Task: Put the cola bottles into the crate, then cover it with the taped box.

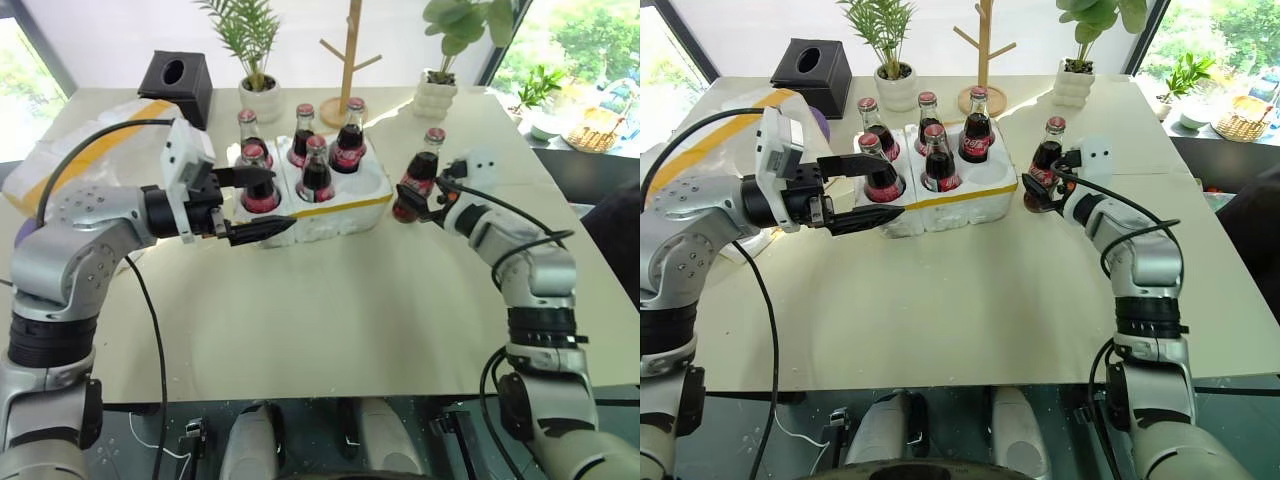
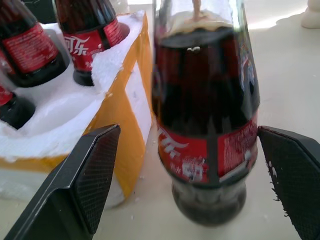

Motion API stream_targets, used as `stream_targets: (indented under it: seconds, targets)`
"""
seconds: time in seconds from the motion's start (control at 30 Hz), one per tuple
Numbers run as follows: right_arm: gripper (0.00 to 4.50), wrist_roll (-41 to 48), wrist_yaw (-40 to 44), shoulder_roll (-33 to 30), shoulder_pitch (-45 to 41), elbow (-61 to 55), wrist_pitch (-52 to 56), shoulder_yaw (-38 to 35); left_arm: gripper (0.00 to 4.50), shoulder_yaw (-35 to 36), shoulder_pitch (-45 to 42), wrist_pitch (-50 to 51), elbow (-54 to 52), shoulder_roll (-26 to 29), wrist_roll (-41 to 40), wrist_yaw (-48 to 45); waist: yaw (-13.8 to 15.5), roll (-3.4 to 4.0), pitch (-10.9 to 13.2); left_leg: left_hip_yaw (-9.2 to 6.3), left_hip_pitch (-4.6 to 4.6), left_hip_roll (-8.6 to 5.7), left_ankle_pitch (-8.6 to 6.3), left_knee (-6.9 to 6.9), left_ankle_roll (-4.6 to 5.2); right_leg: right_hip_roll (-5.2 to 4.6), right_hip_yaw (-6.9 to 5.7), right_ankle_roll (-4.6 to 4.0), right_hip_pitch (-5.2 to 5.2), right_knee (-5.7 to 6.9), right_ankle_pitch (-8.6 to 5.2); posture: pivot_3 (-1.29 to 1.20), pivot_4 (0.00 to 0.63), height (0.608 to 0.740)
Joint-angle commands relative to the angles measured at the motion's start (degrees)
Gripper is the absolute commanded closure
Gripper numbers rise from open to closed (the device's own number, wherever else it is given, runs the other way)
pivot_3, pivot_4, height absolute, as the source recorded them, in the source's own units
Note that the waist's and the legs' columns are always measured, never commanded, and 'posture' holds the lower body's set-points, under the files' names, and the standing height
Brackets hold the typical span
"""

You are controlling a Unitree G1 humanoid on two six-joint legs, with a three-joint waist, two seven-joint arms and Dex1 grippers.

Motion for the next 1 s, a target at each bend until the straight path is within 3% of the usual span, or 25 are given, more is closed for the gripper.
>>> stream_targets:
  seconds: [0.03,0.1,0.13,0.43,0.57,1.0]
  targets:
    - [0.91,-1.2,-0.1,0.0,-3.7,4.7,-4.2,-0.6,0.00,1.4,0.3,-1.0,-1.5,0.7,-0.1,-0.1,0.1,0.00,0.0,0.00,0.00,0.00,0.00,-0.01,0.00,0.00,0.00,0.00,-0.01,0.00,0.00,0.00,0.150,0.740]
    - [1.82,-1.6,0.6,-0.5,-4.7,6.0,-5.3,-0.5,0.00,1.9,0.5,-0.8,-1.7,0.7,-0.4,0.4,0.1,0.00,0.0,0.00,-0.02,0.00,0.00,-0.02,0.00,0.00,0.00,0.00,-0.02,0.00,0.00,0.00,0.150,0.740]
    - [1.91,-1.7,1.0,-0.8,-5.0,6.0,-6.0,-0.6,0.00,2.1,0.6,-0.7,-1.8,0.8,-0.4,0.6,0.1,0.00,0.0,0.00,-0.02,0.01,0.00,-0.02,0.00,-0.01,0.00,0.00,-0.01,-0.01,0.00,0.00,0.150,0.740]
    - [1.91,7.1,7.0,-2.8,-14.0,-3.6,-5.1,-5.2,0.00,3.3,2.5,-0.6,-3.1,1.2,-0.8,1.8,0.0,0.40,0.3,0.10,-0.15,0.01,0.01,-0.01,-0.01,-0.02,0.10,0.01,-0.28,0.05,0.01,0.00,0.150,0.740]
    - [1.91,8.2,8.7,-2.9,-17.4,-4.0,-4.4,-4.1,0.00,3.3,2.6,-0.8,-3.0,1.0,-0.6,2.1,0.1,0.41,0.3,0.11,-0.15,0.02,0.01,-0.05,-0.01,0.01,0.10,0.01,-0.31,0.09,0.01,0.00,0.150,0.740]
    - [1.91,9.3,10.4,-2.1,-9.9,-12.6,1.9,1.5,0.00,2.9,2.5,-1.0,-3.2,0.9,-0.5,2.8,0.4,0.38,0.2,0.13,-0.16,-0.01,0.01,-0.01,-0.01,-0.07,0.08,0.02,-0.25,0.05,0.01,0.00,0.150,0.740]
